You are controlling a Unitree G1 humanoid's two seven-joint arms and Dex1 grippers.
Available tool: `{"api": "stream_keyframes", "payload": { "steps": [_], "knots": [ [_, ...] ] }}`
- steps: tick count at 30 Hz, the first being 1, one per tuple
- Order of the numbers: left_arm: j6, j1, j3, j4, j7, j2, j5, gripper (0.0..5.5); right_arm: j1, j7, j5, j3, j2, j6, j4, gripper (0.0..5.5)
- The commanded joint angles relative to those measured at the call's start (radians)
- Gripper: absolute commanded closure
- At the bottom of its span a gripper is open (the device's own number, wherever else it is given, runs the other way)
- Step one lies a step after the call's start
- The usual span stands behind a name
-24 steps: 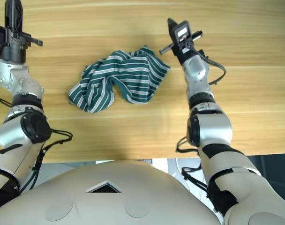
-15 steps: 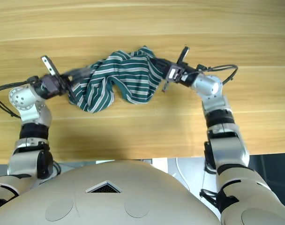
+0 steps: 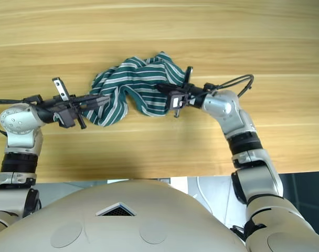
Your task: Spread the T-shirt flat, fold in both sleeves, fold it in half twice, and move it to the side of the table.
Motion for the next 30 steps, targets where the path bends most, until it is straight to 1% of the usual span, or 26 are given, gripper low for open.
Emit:
{"api": "stream_keyframes", "payload": {
  "steps": [1, 6, 12, 17, 22, 27, 30],
  "knots": [
    [-0.005, -0.009, -0.011, 0.001, 0.066, 0.048, 0.077, 5.50, -0.018, -0.064, -0.055, -0.004, -0.023, 0.045, -0.006, 5.49],
    [-0.022, -0.019, -0.023, 0.043, 0.147, 0.093, 0.168, 5.50, -0.056, -0.151, -0.137, 0.000, -0.042, 0.094, 0.045, 5.49],
    [-0.030, -0.024, -0.042, 0.047, 0.196, 0.138, 0.163, 5.50, -0.038, -0.160, -0.106, -0.001, -0.055, 0.083, -0.001, 5.49],
    [-0.033, -0.038, -0.072, 0.070, 0.223, 0.144, 0.163, 5.50, -0.012, -0.140, -0.029, -0.022, -0.073, 0.073, -0.067, 5.49],
    [-0.035, -0.043, -0.101, 0.073, 0.227, 0.146, 0.117, 5.50, 0.000, -0.139, 0.011, -0.039, -0.097, 0.084, -0.104, 5.49],
    [-0.039, -0.060, -0.116, 0.091, 0.255, 0.144, 0.152, 5.50, 0.016, -0.145, 0.019, -0.041, -0.095, 0.092, -0.141, 5.49],
    [-0.050, -0.067, -0.122, 0.107, 0.274, 0.143, 0.173, 5.50, 0.012, -0.163, -0.012, -0.037, -0.088, 0.107, -0.135, 5.49]
  ]
}}
